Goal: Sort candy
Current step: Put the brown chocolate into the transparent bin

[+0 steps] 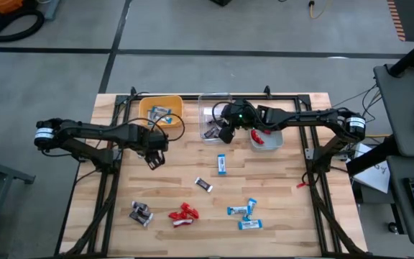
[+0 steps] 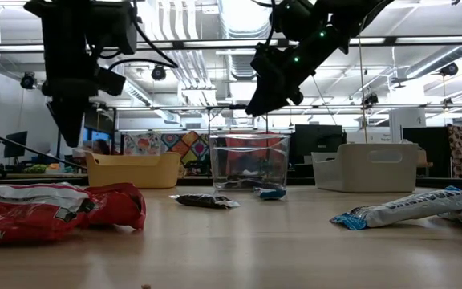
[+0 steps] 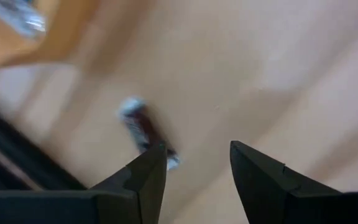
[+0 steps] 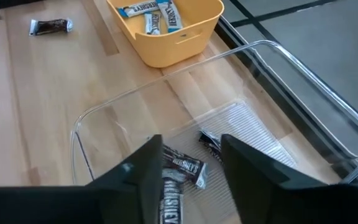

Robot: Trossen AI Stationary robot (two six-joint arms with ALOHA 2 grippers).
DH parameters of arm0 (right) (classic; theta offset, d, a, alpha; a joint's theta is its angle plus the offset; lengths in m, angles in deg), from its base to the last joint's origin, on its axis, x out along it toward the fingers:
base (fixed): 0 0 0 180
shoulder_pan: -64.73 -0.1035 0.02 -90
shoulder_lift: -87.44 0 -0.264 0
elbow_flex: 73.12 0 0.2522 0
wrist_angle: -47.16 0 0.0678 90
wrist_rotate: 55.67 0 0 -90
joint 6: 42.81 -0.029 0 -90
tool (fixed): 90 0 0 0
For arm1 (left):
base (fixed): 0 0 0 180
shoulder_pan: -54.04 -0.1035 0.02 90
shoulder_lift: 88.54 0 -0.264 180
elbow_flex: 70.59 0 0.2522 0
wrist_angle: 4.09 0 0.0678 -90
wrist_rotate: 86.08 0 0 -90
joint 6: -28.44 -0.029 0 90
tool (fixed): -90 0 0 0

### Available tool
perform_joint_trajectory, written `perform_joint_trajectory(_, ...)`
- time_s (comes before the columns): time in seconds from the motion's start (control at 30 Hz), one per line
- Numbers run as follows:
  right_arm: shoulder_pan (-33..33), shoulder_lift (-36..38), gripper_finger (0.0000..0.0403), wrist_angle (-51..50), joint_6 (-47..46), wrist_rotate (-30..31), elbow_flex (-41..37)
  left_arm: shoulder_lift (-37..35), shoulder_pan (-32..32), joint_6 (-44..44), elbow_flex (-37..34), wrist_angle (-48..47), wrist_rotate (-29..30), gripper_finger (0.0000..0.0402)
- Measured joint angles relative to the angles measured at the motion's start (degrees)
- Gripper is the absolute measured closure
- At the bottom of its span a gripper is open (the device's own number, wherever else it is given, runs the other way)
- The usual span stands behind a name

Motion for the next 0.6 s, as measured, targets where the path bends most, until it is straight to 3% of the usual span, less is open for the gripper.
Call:
perform_joint_trajectory(0.13, -0.05, 0.43, 0.0204, 0.01, -0.07, -0.03, 0.0, -0.42, 2.64, -4.47, 0.02, 0.02, -10.58, 0.0242)
perform_joint_trajectory(0.3, -0.61, 0.98, 0.0187, -0.02, 0.34, -0.4, 0.0, -1.18, 10.84, -7.24, 0.02, 1.22, -22.22, 0.0242)
perform_joint_trajectory(0.6, -2.87, 1.18, 0.0193, 0.0, 0.43, -0.42, 0.0, 0.91, 30.92, 2.55, -0.04, 7.17, -22.95, 0.0258)
